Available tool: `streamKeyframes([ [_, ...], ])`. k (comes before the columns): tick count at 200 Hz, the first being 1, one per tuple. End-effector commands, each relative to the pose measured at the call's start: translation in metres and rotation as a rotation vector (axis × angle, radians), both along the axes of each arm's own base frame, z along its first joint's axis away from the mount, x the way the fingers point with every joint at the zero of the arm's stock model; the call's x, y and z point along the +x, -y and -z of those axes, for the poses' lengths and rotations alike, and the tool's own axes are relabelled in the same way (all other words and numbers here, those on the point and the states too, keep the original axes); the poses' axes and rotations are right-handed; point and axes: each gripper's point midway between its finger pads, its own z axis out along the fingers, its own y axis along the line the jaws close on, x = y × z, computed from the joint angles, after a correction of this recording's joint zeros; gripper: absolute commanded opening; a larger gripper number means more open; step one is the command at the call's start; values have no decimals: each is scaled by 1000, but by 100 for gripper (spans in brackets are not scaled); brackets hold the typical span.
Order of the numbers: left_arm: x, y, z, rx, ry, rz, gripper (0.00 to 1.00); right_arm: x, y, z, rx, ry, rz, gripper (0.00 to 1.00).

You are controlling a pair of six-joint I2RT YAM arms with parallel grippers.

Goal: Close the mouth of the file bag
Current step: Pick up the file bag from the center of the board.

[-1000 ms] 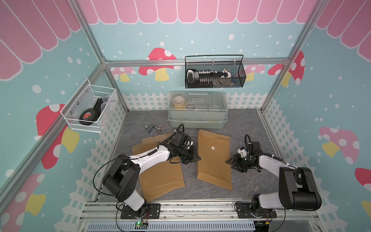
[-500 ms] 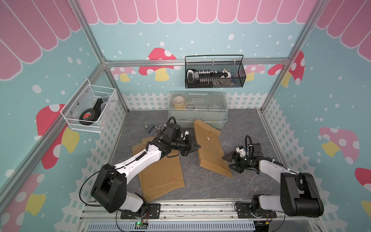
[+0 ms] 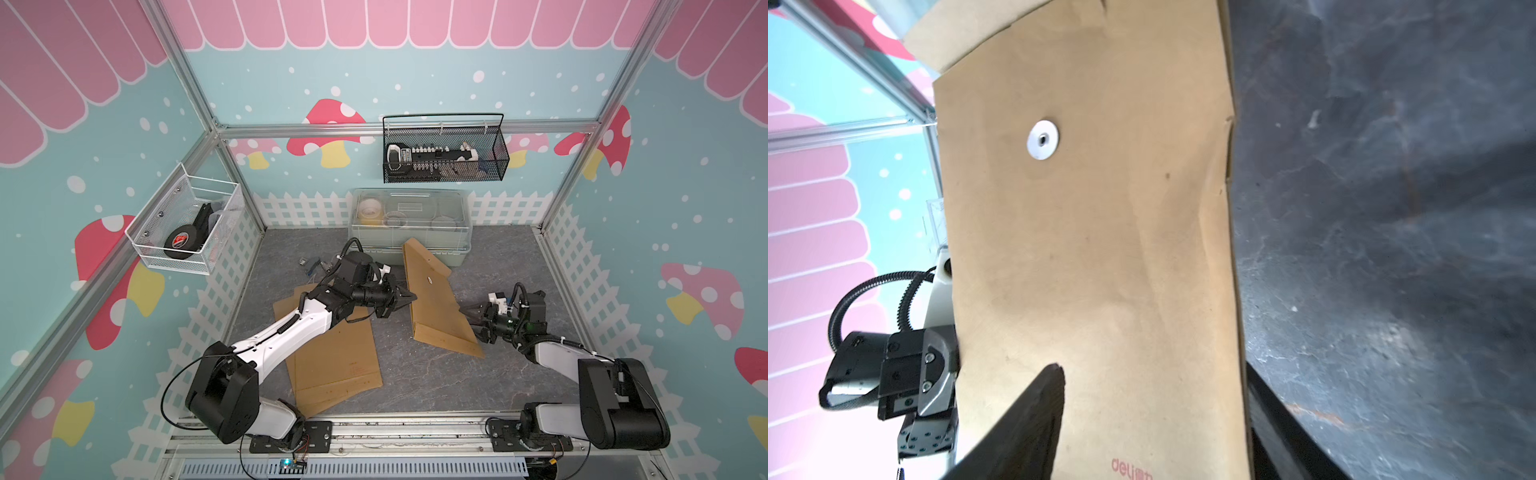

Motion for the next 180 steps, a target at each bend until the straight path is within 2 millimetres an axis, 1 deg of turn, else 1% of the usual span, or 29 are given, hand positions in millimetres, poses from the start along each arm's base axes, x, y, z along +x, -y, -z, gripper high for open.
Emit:
streamKeyframes([
  [1,-11,1,2,-19,-29,27,0,5,-7,-31,57,78,-26,53],
  [28,-12,-2,2,-21,-26,28,0,5,-8,-29,54,81,-27,37],
  [41,-14,-4,2,-21,-24,29,0,4,-10,-34,50,98,-33,27],
  [54,-13,-7,3,-21,-19,25,0,3,-11,-41,47,121,-40,15],
  [66,-13,-11,3,-20,-14,18,5,2,-11,-51,47,150,-41,5],
  [73,-13,-13,2,-20,-9,15,10,2,-11,-57,44,163,-40,0],
  [100,-9,-26,0,-24,9,-14,34,1,-10,-76,60,182,-17,0],
  [121,-8,-39,5,-17,13,-50,49,3,-7,-90,85,182,25,0],
  [140,-9,-55,24,16,-8,-93,61,4,-5,-98,122,161,62,0],
  [162,-13,-66,50,58,-40,-125,69,8,0,-101,148,125,124,0],
  [180,-13,-71,64,81,-47,-156,75,7,3,-99,147,92,153,0],
])
